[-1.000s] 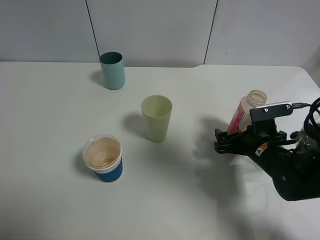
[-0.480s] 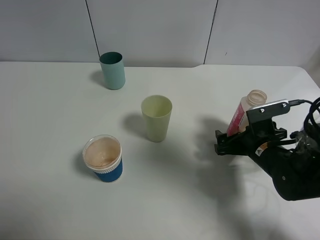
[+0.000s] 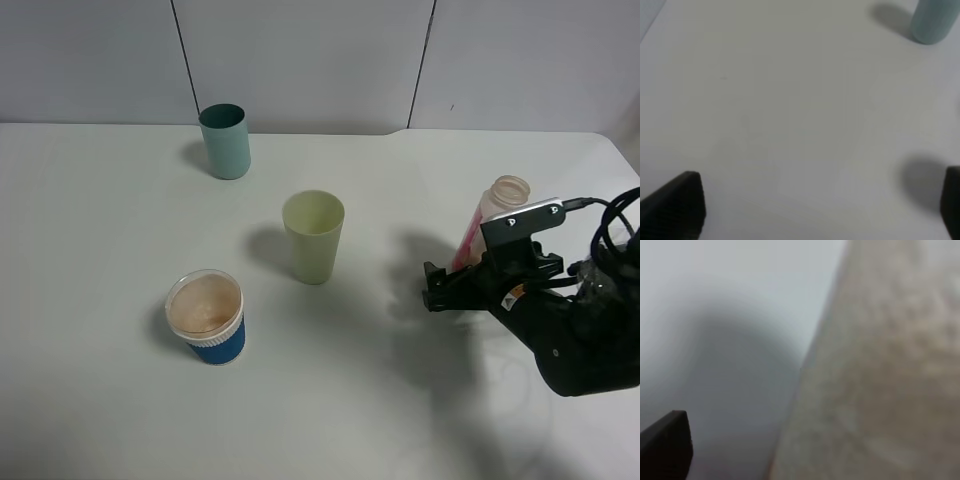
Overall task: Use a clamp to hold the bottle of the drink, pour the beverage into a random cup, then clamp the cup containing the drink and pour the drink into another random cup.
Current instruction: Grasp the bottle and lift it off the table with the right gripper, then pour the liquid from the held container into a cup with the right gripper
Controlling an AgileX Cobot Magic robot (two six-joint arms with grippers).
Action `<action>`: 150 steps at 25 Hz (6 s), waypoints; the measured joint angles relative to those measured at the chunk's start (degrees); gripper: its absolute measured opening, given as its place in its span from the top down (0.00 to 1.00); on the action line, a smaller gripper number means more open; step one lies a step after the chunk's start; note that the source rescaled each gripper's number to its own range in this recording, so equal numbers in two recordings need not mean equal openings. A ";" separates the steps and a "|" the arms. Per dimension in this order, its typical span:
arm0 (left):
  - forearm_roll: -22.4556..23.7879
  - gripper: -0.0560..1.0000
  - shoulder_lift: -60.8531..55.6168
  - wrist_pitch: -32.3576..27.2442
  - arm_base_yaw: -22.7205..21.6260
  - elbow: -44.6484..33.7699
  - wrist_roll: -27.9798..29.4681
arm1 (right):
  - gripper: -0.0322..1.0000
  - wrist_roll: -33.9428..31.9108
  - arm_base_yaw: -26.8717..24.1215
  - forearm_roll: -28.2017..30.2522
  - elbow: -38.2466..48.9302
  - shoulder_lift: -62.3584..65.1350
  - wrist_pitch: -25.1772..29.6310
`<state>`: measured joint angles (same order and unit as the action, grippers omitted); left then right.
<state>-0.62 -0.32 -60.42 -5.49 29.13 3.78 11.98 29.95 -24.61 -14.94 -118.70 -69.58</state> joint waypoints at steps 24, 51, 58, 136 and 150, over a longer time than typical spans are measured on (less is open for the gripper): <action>0.00 0.04 0.00 0.00 0.00 0.00 0.00 | 0.15 2.11 0.00 0.97 -0.70 -0.12 0.00; 0.00 0.04 0.00 0.00 0.00 0.00 0.00 | 0.94 3.82 0.00 -0.23 -3.41 -0.54 -0.12; 0.00 0.04 0.00 0.00 0.00 0.00 0.00 | 0.94 4.93 0.00 -0.23 -3.41 -0.54 -0.17; 0.00 0.04 0.00 0.00 0.00 0.00 0.00 | 0.94 14.73 -5.70 35.00 -20.46 23.39 31.37; 0.00 0.04 0.00 0.00 0.00 0.00 0.00 | 0.94 13.86 -5.70 42.81 -31.72 17.17 38.04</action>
<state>-0.62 -0.32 -60.42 -5.49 29.13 3.78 25.84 24.26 18.20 -46.66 -101.53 -31.54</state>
